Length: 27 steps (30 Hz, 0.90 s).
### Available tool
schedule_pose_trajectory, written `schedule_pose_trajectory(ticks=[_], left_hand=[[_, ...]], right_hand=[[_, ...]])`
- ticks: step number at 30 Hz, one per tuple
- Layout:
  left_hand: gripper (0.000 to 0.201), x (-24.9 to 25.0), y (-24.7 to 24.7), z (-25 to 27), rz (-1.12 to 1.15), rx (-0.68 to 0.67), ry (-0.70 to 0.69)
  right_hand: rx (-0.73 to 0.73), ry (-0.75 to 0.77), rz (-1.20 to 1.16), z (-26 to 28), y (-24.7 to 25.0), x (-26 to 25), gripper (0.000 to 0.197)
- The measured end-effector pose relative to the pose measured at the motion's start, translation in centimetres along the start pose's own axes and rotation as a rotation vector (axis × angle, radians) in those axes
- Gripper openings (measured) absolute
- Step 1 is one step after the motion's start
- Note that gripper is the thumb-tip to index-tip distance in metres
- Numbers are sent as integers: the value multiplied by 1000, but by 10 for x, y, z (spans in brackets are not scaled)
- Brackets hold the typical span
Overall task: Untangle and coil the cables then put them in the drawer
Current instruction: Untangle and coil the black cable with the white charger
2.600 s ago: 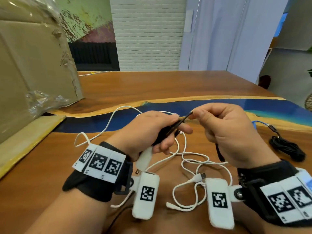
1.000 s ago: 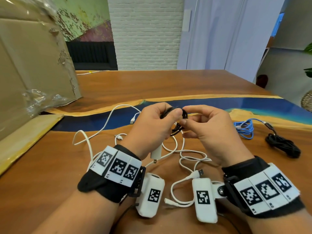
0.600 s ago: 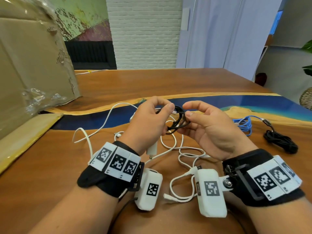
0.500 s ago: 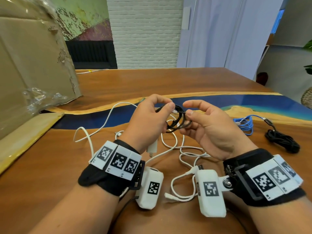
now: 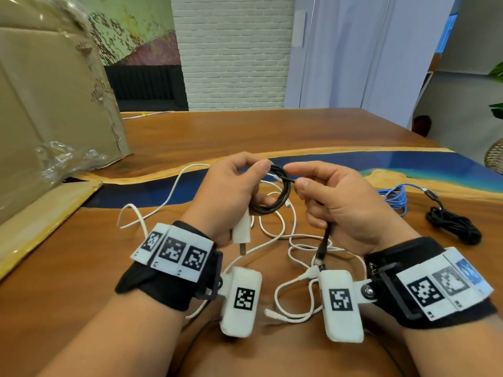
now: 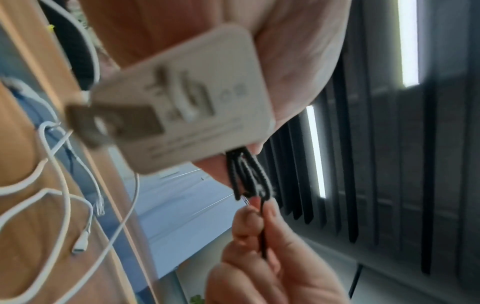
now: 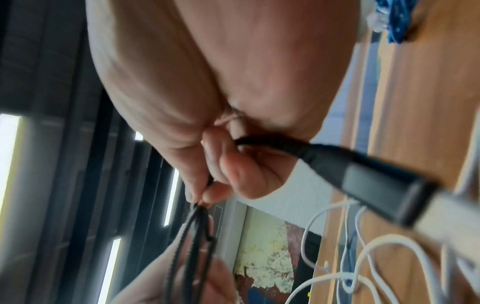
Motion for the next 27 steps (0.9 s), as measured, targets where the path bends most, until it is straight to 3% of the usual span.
schedule_pose_trajectory(ticks=[4, 9, 14, 20, 23, 27], left_hand=[[14, 2, 1, 1, 118, -47, 48], [16, 4, -2, 4, 252, -128, 100], [21, 3, -3, 3, 318, -113, 83], [22, 7, 3, -1, 222, -30, -66], [17, 12, -1, 3, 105, -48, -149], [10, 11, -9, 7, 22, -89, -186]], right_hand=[[87, 178, 352, 3, 4, -13, 10], [173, 341, 532, 6, 0, -19, 9], [167, 347, 460, 7, -6, -14, 10], [49, 141, 56, 9, -30, 2, 25], [105, 191, 126, 11, -35, 4, 14], [204, 154, 174, 6, -27, 11, 15]])
Point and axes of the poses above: each hand's wrist, its own z-axis away from the middle knuckle, its own y-axis out of the back of the hand, x = y × z, the point moved 4 cm from there along -z, towards the middle knuckle, and after that the axes turned 1 degree about x, right-handed, at the moved point
